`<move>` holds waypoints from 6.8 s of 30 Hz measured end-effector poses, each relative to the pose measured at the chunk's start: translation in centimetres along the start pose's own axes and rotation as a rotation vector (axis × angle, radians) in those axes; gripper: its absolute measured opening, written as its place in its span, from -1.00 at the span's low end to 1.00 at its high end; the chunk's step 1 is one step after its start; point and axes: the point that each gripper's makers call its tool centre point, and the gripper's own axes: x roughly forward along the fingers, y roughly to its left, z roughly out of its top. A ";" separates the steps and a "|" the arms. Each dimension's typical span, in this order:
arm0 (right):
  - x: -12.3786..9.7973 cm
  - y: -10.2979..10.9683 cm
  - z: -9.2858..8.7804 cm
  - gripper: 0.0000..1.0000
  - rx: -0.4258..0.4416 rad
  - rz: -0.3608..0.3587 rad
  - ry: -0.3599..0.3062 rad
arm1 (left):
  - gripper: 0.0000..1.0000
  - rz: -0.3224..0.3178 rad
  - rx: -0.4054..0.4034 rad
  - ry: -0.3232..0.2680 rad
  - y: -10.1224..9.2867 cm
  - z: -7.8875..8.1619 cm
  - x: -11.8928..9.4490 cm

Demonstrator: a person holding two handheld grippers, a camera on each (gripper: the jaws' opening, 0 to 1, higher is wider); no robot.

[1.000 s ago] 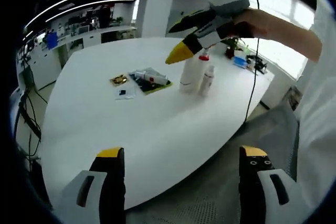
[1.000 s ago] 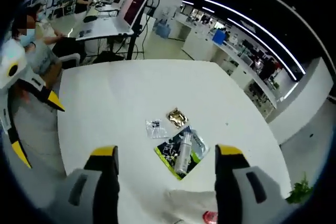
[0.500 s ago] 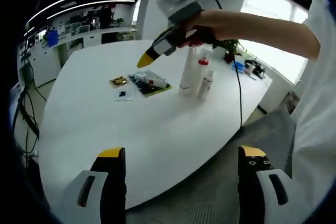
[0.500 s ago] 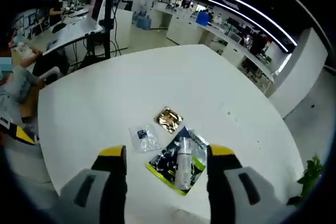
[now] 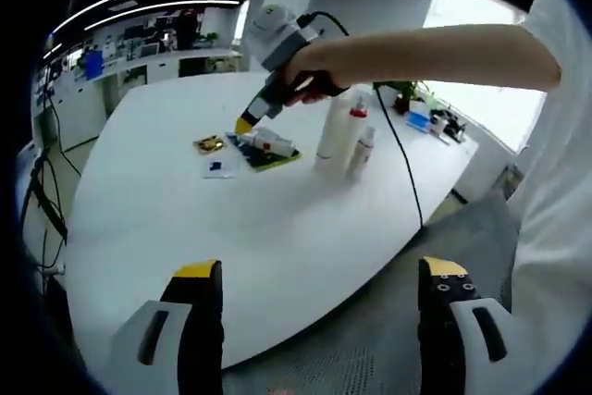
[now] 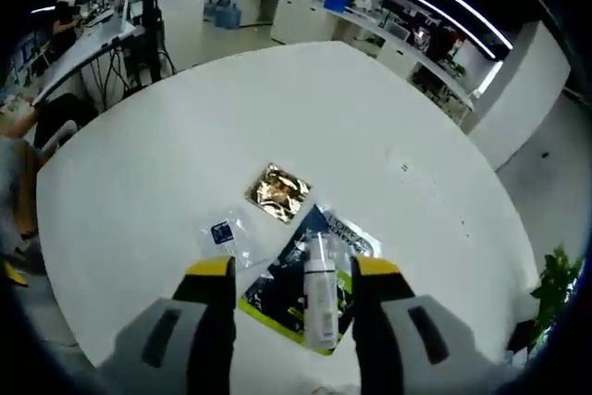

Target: Arrange the skincare products in the storage area until every visible bottle or jar stands upright without overlapping.

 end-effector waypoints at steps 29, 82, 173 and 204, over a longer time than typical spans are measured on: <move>4.5 -1.3 -5.5 -0.39 0.256 0.023 0.189 | 0.65 0.006 -0.012 0.021 0.5 -0.6 -0.1; 2.7 1.9 -4.4 -0.60 0.266 0.102 0.179 | 0.57 0.019 -0.020 0.003 0.8 -0.4 -0.3; -26.3 4.5 -0.4 -0.61 0.739 0.835 -0.899 | 0.23 -0.349 -0.067 -0.175 -8.1 14.0 1.6; -31.2 5.6 -2.7 -0.60 0.738 0.939 -1.003 | -0.53 -0.562 -0.002 -0.166 -13.3 15.6 1.4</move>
